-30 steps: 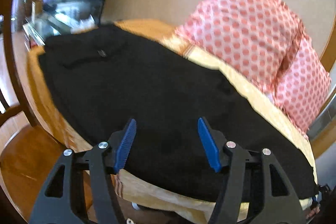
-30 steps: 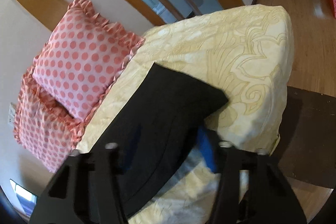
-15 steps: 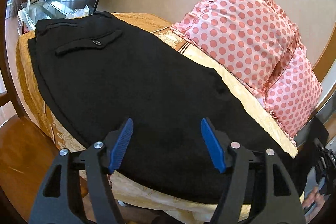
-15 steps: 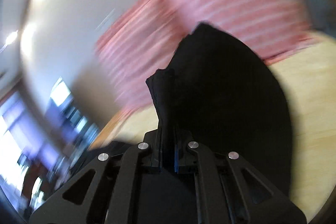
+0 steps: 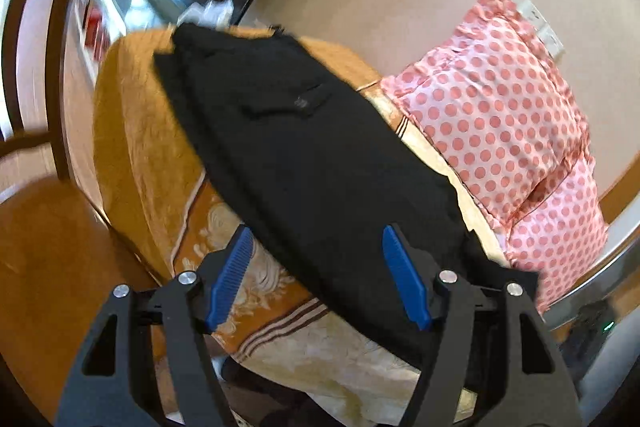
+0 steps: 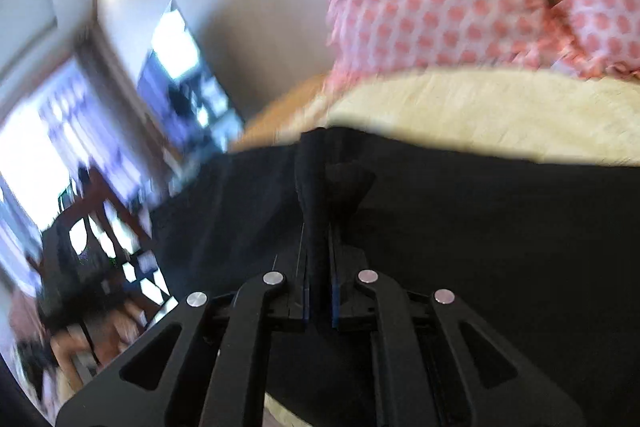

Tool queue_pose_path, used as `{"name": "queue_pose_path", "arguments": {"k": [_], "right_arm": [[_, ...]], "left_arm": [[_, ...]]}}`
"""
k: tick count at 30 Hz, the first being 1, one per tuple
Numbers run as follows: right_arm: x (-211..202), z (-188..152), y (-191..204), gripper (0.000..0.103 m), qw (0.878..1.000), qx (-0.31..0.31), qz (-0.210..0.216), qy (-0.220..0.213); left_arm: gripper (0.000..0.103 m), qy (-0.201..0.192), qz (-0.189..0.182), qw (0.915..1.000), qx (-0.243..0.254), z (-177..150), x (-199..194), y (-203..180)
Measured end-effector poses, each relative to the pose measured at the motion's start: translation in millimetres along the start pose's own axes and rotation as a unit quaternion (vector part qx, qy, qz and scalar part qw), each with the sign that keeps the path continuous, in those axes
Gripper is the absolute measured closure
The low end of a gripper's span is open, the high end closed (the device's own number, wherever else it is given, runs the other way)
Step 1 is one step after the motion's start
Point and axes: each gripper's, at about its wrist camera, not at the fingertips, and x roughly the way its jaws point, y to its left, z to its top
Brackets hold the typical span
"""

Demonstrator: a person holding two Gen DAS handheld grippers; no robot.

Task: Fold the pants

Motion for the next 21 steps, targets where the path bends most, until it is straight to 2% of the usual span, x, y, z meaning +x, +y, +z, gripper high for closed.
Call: {"name": "queue_pose_path", "arguments": {"k": [2, 3, 4, 5, 6, 10, 17, 21], "right_arm": [[11.3, -8.6, 10.2, 0.078, 0.999, -0.025, -0.007, 0.027], [8.0, -12.1, 16.3, 0.061, 0.999, -0.041, 0.004, 0.02], [5.5, -14.0, 21.3, 0.033, 0.998, -0.052, 0.011, 0.019], [3.6, -16.5, 26.4, 0.021, 0.997, -0.065, 0.021, 0.023], [2.9, -18.7, 30.0, 0.016, 0.996, -0.074, 0.029, 0.026], [1.9, -27.6, 35.3, 0.015, 0.995, -0.097, 0.023, 0.02], [9.1, -19.2, 32.2, 0.015, 0.995, -0.09, 0.037, 0.017], [11.7, -20.0, 33.1, 0.015, 0.994, -0.097, 0.036, 0.015]], "left_arm": [[0.037, 0.015, -0.016, 0.9997, -0.014, -0.3, 4.1, 6.1], [0.037, 0.02, -0.021, 0.9994, -0.016, -0.6, 6.2, 6.5], [0.037, 0.025, -0.027, 0.9991, -0.019, -0.6, 7.7, 7.6], [0.037, 0.032, -0.037, 0.9986, -0.022, -0.4, 9.5, 7.9], [0.036, 0.038, -0.046, 0.9979, -0.027, -0.1, 11.4, 8.1], [0.033, 0.042, -0.049, 0.9971, -0.04, 0.9, 13.5, 7.5], [0.032, 0.048, -0.05, 0.996, -0.057, 3.9, 11.3, 3.0], [0.032, 0.037, -0.071, 0.9952, -0.055, 12.3, 6.2, -3.9]]}}
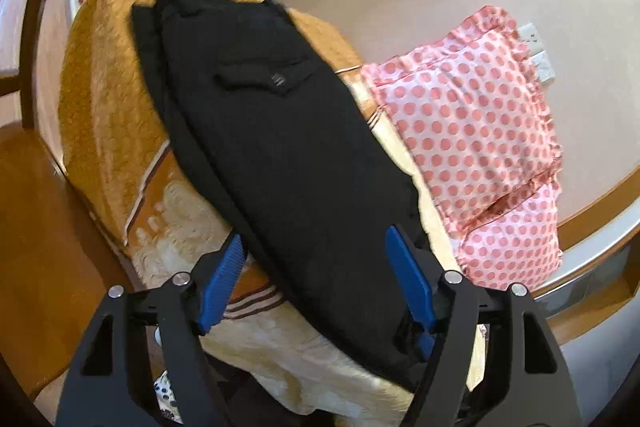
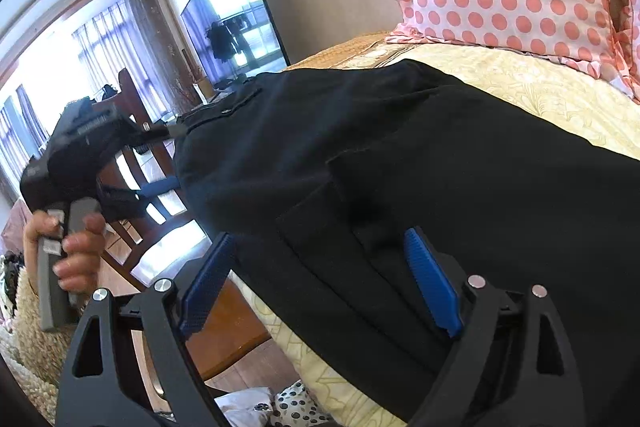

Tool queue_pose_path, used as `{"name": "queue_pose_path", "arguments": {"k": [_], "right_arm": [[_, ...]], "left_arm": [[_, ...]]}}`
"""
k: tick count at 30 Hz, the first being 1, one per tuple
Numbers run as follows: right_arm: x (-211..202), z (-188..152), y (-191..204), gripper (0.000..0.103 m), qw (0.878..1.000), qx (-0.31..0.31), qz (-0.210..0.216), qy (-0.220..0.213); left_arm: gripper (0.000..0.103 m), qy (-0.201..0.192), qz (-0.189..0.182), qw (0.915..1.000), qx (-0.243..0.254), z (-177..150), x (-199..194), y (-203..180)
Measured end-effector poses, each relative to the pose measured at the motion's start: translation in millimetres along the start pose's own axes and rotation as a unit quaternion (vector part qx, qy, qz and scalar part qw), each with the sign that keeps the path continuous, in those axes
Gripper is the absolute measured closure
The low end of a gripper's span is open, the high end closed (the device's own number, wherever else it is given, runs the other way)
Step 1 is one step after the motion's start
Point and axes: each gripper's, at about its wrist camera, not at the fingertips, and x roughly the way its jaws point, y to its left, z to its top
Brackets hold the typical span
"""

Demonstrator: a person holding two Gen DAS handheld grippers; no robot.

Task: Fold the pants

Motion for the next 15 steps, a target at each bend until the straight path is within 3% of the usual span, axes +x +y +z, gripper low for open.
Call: {"name": "queue_pose_path", "arguments": {"k": [6, 10, 12, 13, 15], "right_arm": [[-2.6, -1.9, 3.1, 0.015, 1.0, -0.012, 0.002, -0.001], [-3.1, -5.4, 10.0, 0.015, 0.999, -0.045, -0.009, 0.002], [-8.4, -6.8, 10.1, 0.015, 0.999, -0.048, -0.001, 0.002], [-13.9, -6.8, 6.6, 0.015, 0.999, -0.036, 0.017, -0.001], [-26.0, -6.7, -2.7, 0.015, 0.999, -0.008, 0.048, -0.01]], "left_arm": [[0.032, -0.016, 0.016, 0.9993, -0.028, 26.5, 9.5, 10.2], [0.033, -0.045, 0.056, 0.9955, -0.061, 49.4, 11.5, 22.9], [0.033, -0.052, 0.052, 0.9947, -0.072, 56.9, 13.3, 28.0], [0.038, -0.054, 0.06, 0.9939, -0.074, 60.5, 15.8, 29.6], [0.057, -0.058, 0.09, 0.9914, -0.076, 65.4, 20.7, 31.1]]}}
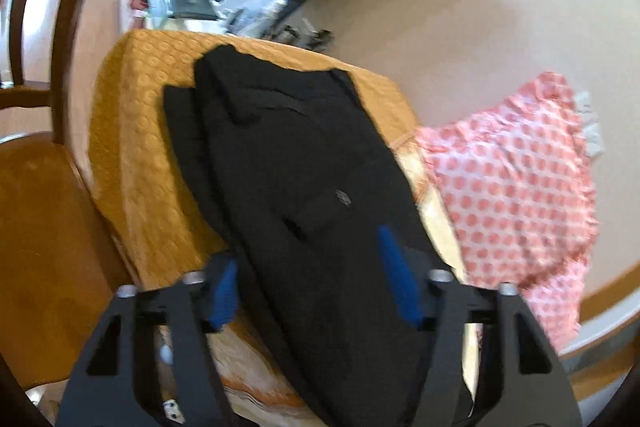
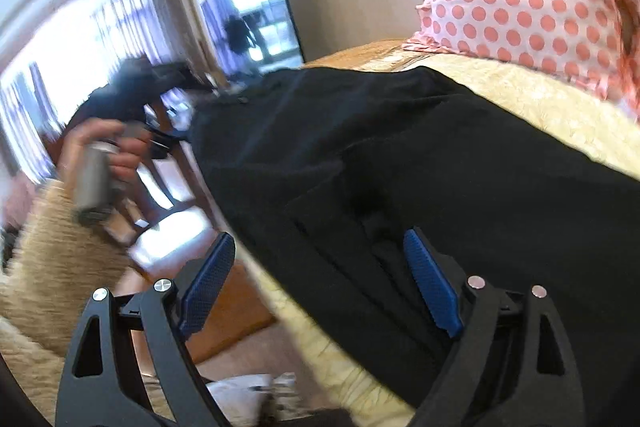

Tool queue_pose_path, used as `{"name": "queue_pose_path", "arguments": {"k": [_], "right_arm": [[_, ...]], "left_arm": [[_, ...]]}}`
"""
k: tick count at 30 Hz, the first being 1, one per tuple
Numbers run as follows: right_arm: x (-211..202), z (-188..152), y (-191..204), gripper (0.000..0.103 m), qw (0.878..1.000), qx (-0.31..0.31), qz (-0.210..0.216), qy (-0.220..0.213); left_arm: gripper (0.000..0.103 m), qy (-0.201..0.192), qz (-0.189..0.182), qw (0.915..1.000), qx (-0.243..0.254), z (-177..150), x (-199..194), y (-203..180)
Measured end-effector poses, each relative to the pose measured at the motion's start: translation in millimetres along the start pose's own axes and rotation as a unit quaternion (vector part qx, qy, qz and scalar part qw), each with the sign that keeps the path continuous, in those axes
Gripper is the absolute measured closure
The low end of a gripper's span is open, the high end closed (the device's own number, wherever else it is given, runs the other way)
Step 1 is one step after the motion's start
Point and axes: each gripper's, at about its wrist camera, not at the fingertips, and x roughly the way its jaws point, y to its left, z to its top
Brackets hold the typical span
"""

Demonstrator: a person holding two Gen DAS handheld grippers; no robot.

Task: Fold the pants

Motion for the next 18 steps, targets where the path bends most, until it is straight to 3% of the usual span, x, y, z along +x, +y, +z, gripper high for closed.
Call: {"name": "queue_pose_path", "arguments": {"k": [1, 2, 6, 9, 12, 15, 18], "right_arm": [[-8.8, 0.0, -4.2, 0.015, 1.0, 0.012, 0.007, -0.009], [-22.0, 0.1, -9.8, 0.015, 0.999, 0.021, 0.005, -0.023], [-71.0, 0.1, -34.0, 0.015, 0.995, 0.055, -0.018, -0.078], [-107.5, -3.6, -58.1, 0.013, 0.988, 0.095, -0.039, -0.117], [-139.8, -12.9, -82.6, 0.012, 0.977, 0.132, -0.073, -0.15], [-173.0, -27.1, -107.4, 0.012, 0.961, 0.176, -0.112, -0.182], [-207.2, -43.9, -126.4, 0.012, 0.94, 0.217, -0.15, -0.215]], "left_arm": [[0.079, -0.008, 0.016, 0.9998, 0.007, 0.1, 0.5, -2.4], [0.083, -0.013, 0.023, 0.9995, 0.018, -0.1, -1.0, -6.1], [0.091, -0.063, 0.036, 0.9917, 0.106, -13.5, -17.5, -47.3], [0.092, -0.095, 0.035, 0.9735, 0.205, -35.4, -28.4, -102.6], [0.092, -0.102, 0.01, 0.9463, 0.307, -72.0, -34.0, -167.1], [0.092, -0.079, -0.055, 0.9126, 0.397, -125.1, -39.0, -228.3], [0.091, -0.032, -0.138, 0.861, 0.488, -199.1, -42.4, -273.9]]}}
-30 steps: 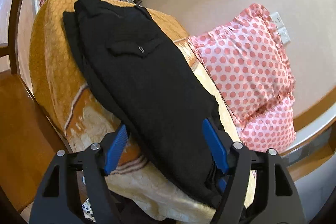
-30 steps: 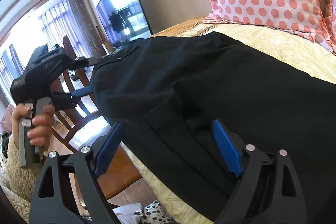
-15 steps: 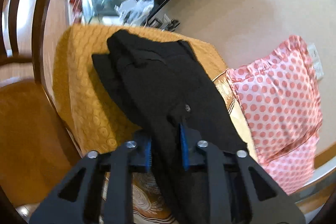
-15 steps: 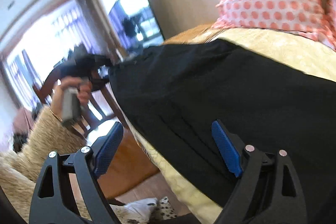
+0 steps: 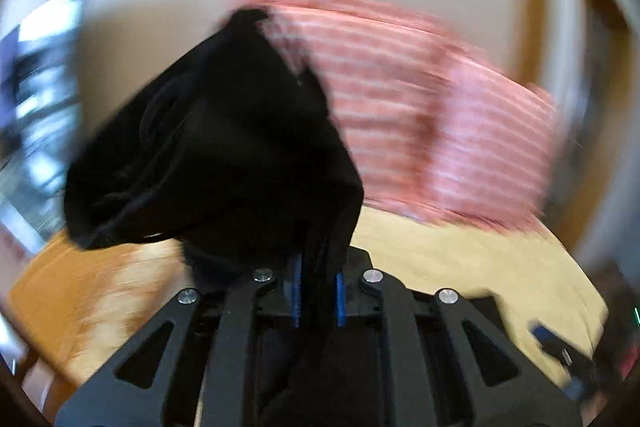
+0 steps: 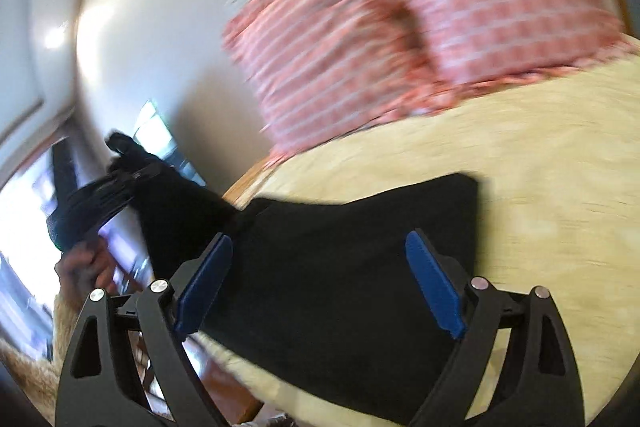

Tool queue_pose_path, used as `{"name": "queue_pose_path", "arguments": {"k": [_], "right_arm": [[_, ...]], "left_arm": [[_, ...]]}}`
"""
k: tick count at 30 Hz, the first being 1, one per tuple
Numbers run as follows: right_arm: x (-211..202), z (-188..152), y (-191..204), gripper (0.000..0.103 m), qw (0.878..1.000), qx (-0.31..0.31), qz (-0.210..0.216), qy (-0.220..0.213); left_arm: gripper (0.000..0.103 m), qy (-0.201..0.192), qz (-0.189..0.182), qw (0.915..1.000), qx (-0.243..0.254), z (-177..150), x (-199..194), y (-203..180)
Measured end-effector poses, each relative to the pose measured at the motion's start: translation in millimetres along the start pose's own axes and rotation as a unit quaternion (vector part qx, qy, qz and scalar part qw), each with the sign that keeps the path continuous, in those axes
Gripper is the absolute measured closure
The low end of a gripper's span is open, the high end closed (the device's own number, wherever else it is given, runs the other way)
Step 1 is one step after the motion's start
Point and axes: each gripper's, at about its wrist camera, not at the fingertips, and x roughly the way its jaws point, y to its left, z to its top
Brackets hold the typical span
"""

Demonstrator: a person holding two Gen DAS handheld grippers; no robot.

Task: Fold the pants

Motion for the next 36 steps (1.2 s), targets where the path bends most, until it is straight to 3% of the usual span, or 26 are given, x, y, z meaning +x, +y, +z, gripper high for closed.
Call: {"name": "queue_pose_path", "arguments": {"k": [2, 4, 7, 9, 12, 16, 19, 22, 25, 28, 30, 32, 33, 34, 36], "right_arm": [[-16.2, 2.1, -18.1, 0.012, 0.999, 0.02, -0.028, -0.02], [-26.5, 2.1, -36.7, 0.012, 0.997, 0.042, -0.05, -0.033], [-35.7, -0.7, -52.7, 0.012, 0.995, 0.065, -0.067, -0.037], [-35.7, -0.6, -60.9, 0.012, 0.994, 0.074, -0.077, -0.034], [-32.4, 0.3, -66.6, 0.012, 0.993, 0.084, -0.078, -0.032], [-31.0, -0.1, -66.2, 0.012, 0.993, 0.082, -0.075, -0.031], [-32.0, -1.4, -65.2, 0.012, 0.993, 0.076, -0.079, -0.032], [-30.0, -0.5, -67.6, 0.012, 0.993, 0.082, -0.08, -0.032], [-27.2, 1.3, -66.3, 0.012, 0.993, 0.08, -0.077, -0.031], [-26.5, 5.6, -52.2, 0.012, 0.996, 0.058, -0.062, -0.034], [-24.5, 8.4, -39.9, 0.012, 0.998, 0.038, -0.046, -0.03], [-17.1, 8.9, -25.6, 0.012, 1.0, 0.014, -0.022, -0.017], [-10.0, 7.7, -16.2, 0.012, 1.0, 0.0, -0.007, -0.003], [-4.3, 6.0, -10.0, 0.012, 1.0, -0.009, 0.004, 0.006], [8.7, 2.7, 1.0, 0.012, 0.999, -0.021, 0.027, 0.024]], "left_arm": [[0.091, 0.03, -0.072, 0.9952, 0.059, -20.9, 11.0, -50.8], [0.091, 0.076, -0.12, 0.9831, 0.116, -53.6, 24.7, -91.4], [0.091, 0.156, -0.126, 0.9642, 0.173, -107.8, 53.7, -121.8], [0.092, 0.201, -0.154, 0.9555, 0.152, -123.9, 66.8, -120.5], [0.092, 0.19, -0.147, 0.9575, 0.16, -123.1, 63.4, -118.9], [0.094, 0.161, -0.162, 0.9642, 0.136, -90.1, 50.5, -115.5], [0.094, 0.123, -0.16, 0.9652, 0.166, -78.7, 19.7, -120.6], [0.094, 0.148, -0.172, 0.9576, 0.178, -94.0, 9.9, -119.4], [0.093, 0.193, -0.167, 0.9483, 0.189, -124.5, 26.5, -120.4], [0.091, 0.179, -0.168, 0.9491, 0.197, -126.8, 23.1, -121.6], [0.083, 0.176, -0.195, 0.9473, 0.183, -119.2, 13.7, -112.9], [0.056, 0.168, -0.258, 0.9404, 0.145, -106.4, 2.9, -98.6], [0.049, 0.154, -0.278, 0.9401, 0.122, -100.6, -4.5, -88.9], [0.035, 0.138, -0.288, 0.9423, 0.099, -93.7, -10.9, -78.4], [0.024, 0.1, -0.28, 0.9536, 0.045, -78.0, -13.8, -52.3]]}}
